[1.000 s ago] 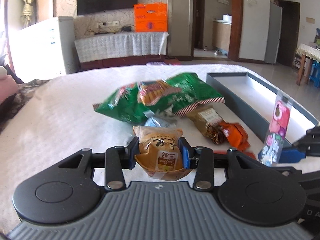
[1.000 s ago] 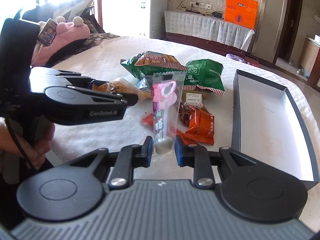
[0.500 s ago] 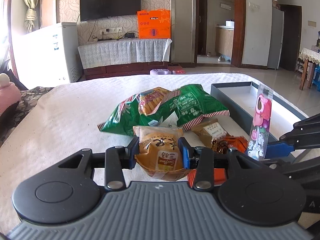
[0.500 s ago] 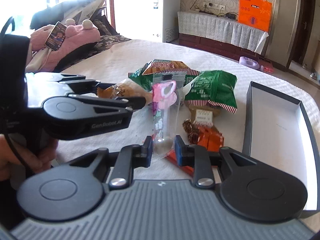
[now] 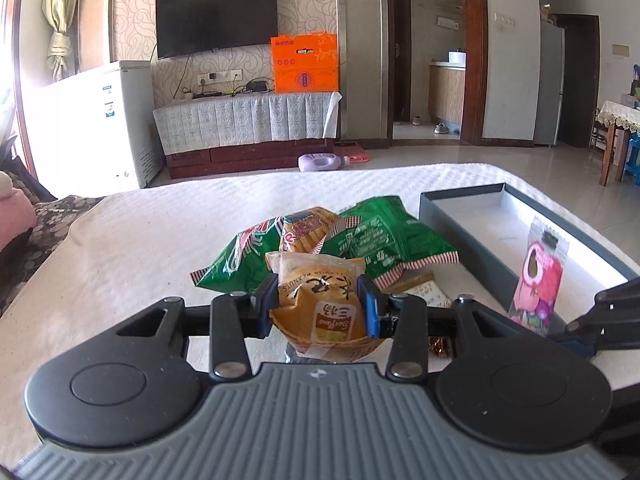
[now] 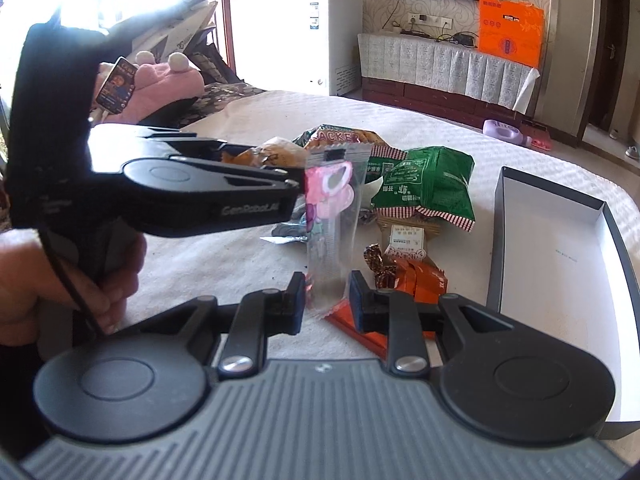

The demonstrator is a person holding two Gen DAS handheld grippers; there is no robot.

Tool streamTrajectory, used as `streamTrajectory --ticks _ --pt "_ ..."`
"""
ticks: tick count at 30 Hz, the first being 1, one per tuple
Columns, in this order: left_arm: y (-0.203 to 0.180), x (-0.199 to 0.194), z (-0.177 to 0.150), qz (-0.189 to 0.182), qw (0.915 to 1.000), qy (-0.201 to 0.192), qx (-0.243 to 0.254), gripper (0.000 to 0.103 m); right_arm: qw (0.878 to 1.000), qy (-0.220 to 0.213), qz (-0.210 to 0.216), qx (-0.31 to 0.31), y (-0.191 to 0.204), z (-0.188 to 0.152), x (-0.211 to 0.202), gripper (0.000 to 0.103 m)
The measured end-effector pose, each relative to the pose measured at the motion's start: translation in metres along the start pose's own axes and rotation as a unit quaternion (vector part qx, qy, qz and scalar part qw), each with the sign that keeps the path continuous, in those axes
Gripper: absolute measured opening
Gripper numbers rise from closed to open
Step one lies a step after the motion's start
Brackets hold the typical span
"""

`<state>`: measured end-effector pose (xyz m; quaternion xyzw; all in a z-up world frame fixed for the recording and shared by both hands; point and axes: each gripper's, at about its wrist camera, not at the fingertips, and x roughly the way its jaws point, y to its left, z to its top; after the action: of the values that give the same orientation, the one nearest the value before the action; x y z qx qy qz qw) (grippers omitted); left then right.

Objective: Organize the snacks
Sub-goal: 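Lift the bun with the left gripper while the right gripper carries the candy tube over the box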

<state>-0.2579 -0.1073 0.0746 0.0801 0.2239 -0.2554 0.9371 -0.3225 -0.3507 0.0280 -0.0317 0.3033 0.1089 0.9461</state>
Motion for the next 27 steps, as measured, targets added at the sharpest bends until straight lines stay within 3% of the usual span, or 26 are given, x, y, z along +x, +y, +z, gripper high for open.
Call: streamTrajectory --ticks 27 --pt "-0.045 0.024 0.032 -0.043 0.9985 -0.012 0.032 0.047 0.999 -0.027 -0.024 0.034 -0.020 0.004 -0.018 0.026"
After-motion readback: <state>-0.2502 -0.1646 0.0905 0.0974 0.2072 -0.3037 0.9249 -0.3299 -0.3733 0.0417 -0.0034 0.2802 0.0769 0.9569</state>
